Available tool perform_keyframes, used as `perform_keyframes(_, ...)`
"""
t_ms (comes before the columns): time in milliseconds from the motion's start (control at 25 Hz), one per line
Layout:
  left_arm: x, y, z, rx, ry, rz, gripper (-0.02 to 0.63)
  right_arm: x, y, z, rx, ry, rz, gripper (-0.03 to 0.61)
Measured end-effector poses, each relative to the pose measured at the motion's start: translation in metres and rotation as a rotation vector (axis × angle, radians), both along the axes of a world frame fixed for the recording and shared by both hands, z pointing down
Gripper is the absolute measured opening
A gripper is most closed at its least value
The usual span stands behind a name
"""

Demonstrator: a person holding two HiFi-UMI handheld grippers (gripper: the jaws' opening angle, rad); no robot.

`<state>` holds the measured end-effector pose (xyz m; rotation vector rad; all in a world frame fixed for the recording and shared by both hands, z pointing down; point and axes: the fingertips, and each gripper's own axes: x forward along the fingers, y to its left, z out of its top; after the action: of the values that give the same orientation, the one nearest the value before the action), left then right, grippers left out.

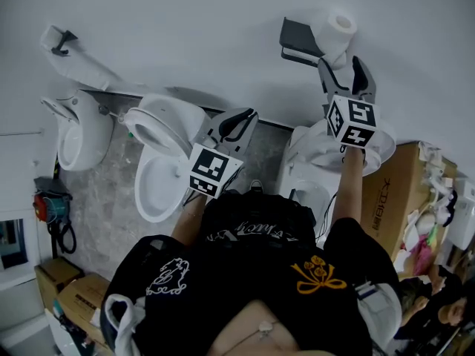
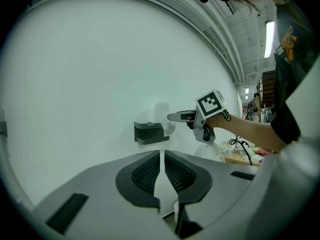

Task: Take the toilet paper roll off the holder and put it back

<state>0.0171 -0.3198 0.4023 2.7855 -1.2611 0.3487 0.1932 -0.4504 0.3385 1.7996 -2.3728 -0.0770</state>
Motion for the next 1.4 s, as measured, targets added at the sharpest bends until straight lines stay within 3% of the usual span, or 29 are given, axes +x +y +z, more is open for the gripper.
perform_keyframes(360, 0.001, 0.026, -0.008, 0.011, 0.014, 0.098, 0.04, -0.02, 0.067, 0.03, -0.064, -0.052, 0.018, 0.333)
perform_keyframes(600, -0.015, 0.053, -0.014, 0.024, 0.02, 0.147, 0.04, -0.047, 0.118, 0.044, -0.091, -0.12, 0.037, 0.236)
perform_keyframes(1400, -0.086, 0.173, 0.016, -0.023, 0.05, 0.302, 0.04, -0.156, 0.282, 0.103, -0.2, -0.216, 0.143, 0.099)
